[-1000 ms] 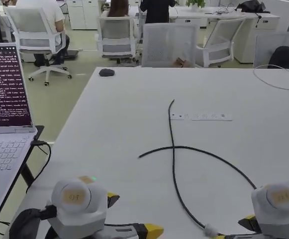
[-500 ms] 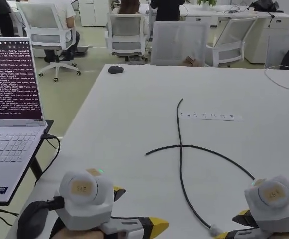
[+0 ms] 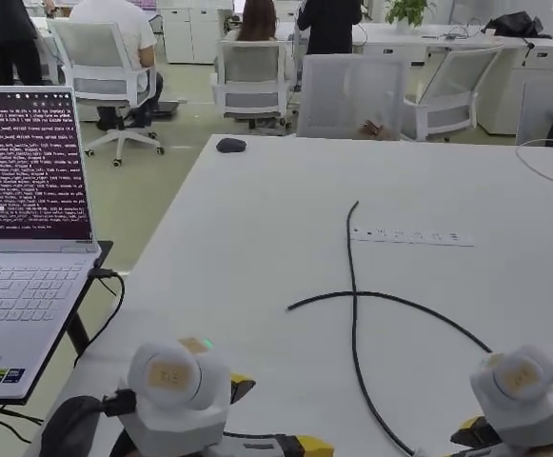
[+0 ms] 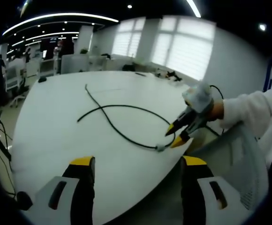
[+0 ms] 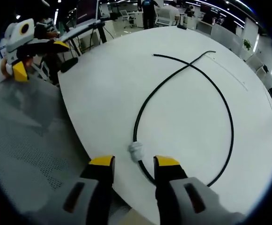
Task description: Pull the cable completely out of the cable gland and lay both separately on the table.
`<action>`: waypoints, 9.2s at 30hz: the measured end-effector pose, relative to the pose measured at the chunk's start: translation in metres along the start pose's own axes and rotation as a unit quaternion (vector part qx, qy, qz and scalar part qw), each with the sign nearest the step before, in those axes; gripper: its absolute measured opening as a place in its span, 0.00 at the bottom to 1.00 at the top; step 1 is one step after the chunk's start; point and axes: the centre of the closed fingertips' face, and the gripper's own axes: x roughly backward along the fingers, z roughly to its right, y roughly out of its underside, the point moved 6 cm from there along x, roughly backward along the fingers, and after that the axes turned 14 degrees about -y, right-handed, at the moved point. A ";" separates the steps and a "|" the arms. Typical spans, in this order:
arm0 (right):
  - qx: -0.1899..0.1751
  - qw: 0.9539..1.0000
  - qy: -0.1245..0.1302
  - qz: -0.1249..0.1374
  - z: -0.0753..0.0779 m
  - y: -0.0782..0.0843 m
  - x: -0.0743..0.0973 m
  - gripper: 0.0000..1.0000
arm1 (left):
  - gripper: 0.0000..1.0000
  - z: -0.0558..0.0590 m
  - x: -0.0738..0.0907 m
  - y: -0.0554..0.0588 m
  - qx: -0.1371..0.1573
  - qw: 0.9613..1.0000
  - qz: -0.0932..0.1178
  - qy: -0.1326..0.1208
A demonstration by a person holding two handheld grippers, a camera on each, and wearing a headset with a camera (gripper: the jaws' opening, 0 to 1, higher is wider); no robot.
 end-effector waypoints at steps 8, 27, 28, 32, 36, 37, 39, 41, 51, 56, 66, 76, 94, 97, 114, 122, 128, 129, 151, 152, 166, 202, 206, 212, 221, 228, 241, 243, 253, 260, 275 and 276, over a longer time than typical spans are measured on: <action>0.009 1.000 -0.006 0.002 0.001 0.002 -0.008 0.31 | 0.72 0.003 0.000 -0.001 -0.008 1.000 -0.002 0.009; 0.044 0.999 -0.002 -0.005 0.013 0.009 -0.031 0.14 | 0.69 0.001 0.000 0.001 -0.001 1.000 -0.007 0.006; 0.044 0.999 -0.001 -0.005 0.013 0.009 -0.031 0.14 | 0.69 0.001 0.000 0.002 -0.002 1.000 -0.007 0.006; 0.051 0.999 -0.003 -0.001 0.014 0.010 -0.032 0.14 | 0.68 0.001 -0.001 0.002 -0.002 1.000 -0.009 0.006; 0.064 0.998 -0.001 -0.011 0.012 0.009 -0.031 0.13 | 0.68 0.001 -0.001 0.003 -0.004 1.000 -0.011 0.008; 0.068 0.998 -0.001 -0.012 0.012 0.008 -0.031 0.13 | 0.68 0.001 -0.001 0.003 -0.005 1.000 -0.012 0.008; 0.074 0.997 0.000 -0.013 0.011 0.006 -0.030 0.13 | 0.68 0.002 -0.001 0.003 -0.007 1.000 -0.013 0.009; 0.078 0.997 -0.001 -0.011 0.010 0.005 -0.027 0.13 | 0.67 0.002 -0.001 0.003 -0.008 1.000 -0.013 0.010; 0.154 0.988 0.009 -0.006 0.000 -0.015 -0.005 0.12 | 0.66 0.004 -0.001 0.003 -0.015 1.000 -0.012 0.012; 0.155 0.988 0.008 0.012 -0.007 -0.030 0.006 0.12 | 0.66 0.007 -0.002 0.003 -0.023 1.000 -0.012 0.017; 0.214 0.976 -0.003 0.042 -0.036 -0.063 0.025 0.11 | 0.63 0.007 -0.001 0.000 -0.030 0.999 -0.004 0.019; 0.288 0.956 -0.023 0.056 -0.068 -0.081 0.039 0.11 | 0.59 0.010 0.002 -0.006 -0.045 0.999 0.018 0.020; 0.418 0.903 -0.050 0.087 -0.118 -0.098 0.073 0.11 | 0.38 0.041 0.019 -0.041 -0.130 0.974 0.127 0.134; 0.430 0.896 -0.055 0.101 -0.122 -0.102 0.076 0.11 | 0.28 0.050 0.020 -0.047 -0.148 0.962 0.150 0.173; 0.490 0.851 -0.108 0.157 -0.139 -0.105 0.096 0.11 | 0.16 0.062 0.026 -0.062 -0.142 0.941 0.175 0.255; 0.427 0.860 -0.162 0.227 -0.142 -0.111 0.104 0.13 | 0.15 0.063 0.038 -0.074 -0.112 0.942 0.163 0.270; 0.341 0.868 -0.236 0.274 -0.141 -0.111 0.111 0.17 | 0.15 0.066 0.043 -0.077 -0.128 0.938 0.177 0.270; 0.328 0.869 -0.241 0.282 -0.140 -0.112 0.112 0.19 | 0.15 0.066 0.044 -0.078 -0.128 0.938 0.179 0.269; 0.279 0.859 -0.294 0.312 -0.142 -0.115 0.117 0.12 | 0.15 0.068 0.050 -0.085 -0.109 0.938 0.181 0.276; 0.289 0.856 -0.291 0.314 -0.143 -0.114 0.118 0.12 | 0.15 0.069 0.051 -0.086 -0.109 0.937 0.181 0.277; 0.303 0.855 -0.291 0.305 -0.148 -0.111 0.125 0.10 | 0.14 0.073 0.056 -0.090 -0.095 0.938 0.168 0.287; 0.369 0.845 -0.233 0.308 -0.151 -0.136 0.143 0.26 | 0.15 0.063 0.064 -0.108 -0.065 0.930 0.210 0.293; 0.307 0.844 -0.271 0.346 -0.143 -0.137 0.147 0.22 | 0.15 0.065 0.066 -0.108 -0.097 0.927 0.226 0.283; 0.267 0.840 -0.314 0.354 -0.145 -0.132 0.147 0.22 | 0.15 0.065 0.068 -0.113 -0.108 0.923 0.242 0.279; 0.257 0.841 -0.319 0.352 -0.148 -0.132 0.145 0.12 | 0.15 0.069 0.067 -0.115 -0.114 0.921 0.243 0.282; 0.264 0.845 -0.312 0.346 -0.149 -0.134 0.147 0.11 | 0.15 0.068 0.067 -0.117 -0.112 0.924 0.242 0.275; 0.408 0.823 -0.228 0.324 -0.151 -0.126 0.152 0.10 | 0.15 0.074 0.061 -0.116 -0.038 0.937 0.192 0.291; 0.428 0.818 -0.214 0.318 -0.150 -0.124 0.153 0.10 | 0.15 0.077 0.058 -0.115 -0.029 0.938 0.183 0.292; 0.513 0.788 -0.159 0.301 -0.137 -0.107 0.160 0.10 | 0.15 0.094 0.044 -0.115 0.019 0.945 0.142 0.293; 0.436 0.814 -0.209 0.323 -0.117 -0.097 0.172 0.14 | 0.15 0.112 0.035 -0.121 0.005 0.945 0.179 0.273; 0.369 0.825 -0.261 0.339 -0.095 -0.083 0.182 0.03 | 0.16 0.128 0.033 -0.133 -0.090 0.938 0.241 0.232; 0.374 0.824 -0.253 0.343 -0.095 -0.086 0.182 0.02 | 0.16 0.126 0.033 -0.135 -0.101 0.937 0.242 0.229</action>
